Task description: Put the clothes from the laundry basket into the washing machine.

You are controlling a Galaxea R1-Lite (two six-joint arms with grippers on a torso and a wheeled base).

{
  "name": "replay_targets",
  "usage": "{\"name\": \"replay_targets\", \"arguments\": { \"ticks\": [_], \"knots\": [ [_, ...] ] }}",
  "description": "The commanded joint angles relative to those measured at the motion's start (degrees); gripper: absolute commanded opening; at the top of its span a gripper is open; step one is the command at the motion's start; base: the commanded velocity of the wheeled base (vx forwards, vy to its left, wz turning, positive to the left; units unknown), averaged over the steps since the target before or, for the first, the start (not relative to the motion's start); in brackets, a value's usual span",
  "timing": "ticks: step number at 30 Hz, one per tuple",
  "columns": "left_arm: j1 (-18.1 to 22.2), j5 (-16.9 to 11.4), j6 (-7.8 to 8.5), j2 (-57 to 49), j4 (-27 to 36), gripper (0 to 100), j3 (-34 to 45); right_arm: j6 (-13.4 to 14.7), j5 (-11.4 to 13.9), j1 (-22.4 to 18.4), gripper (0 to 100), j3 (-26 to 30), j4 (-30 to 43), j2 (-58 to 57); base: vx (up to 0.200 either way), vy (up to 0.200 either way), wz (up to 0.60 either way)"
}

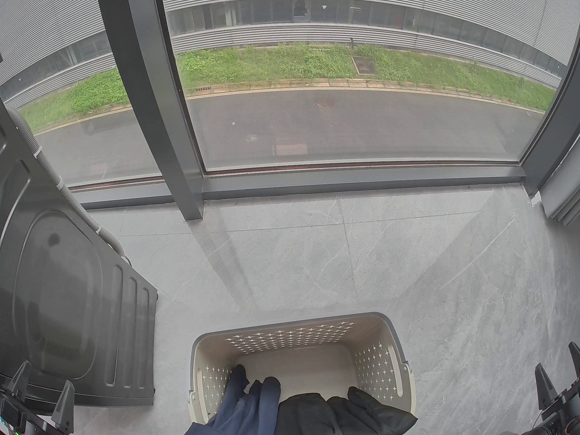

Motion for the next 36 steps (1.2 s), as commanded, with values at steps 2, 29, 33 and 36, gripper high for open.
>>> {"name": "replay_targets", "arguments": {
  "ticks": [2,29,33,36],
  "knots": [
    [0.0,0.0,-0.01,-0.6,0.0,100,0.9,-0.1,0.0,0.0,100,0.9,0.0,-0.8,0.1,0.0,0.0],
    [0.0,0.0,-0.01,-0.6,0.0,100,0.9,0.0,0.0,0.0,100,0.9,-0.1,-0.8,0.037,0.0,0.0],
    [0.0,0.0,-0.01,-0.6,0.0,100,0.9,0.0,-0.1,0.0,100,0.9,0.0,-0.8,0.0,0.0,0.0],
    [0.0,-0.1,-0.01,-0.6,0.0,100,0.9,0.0,-0.1,0.0,100,0.9,0.0,-0.8,0.0,0.0,0.0]
  ]
}}
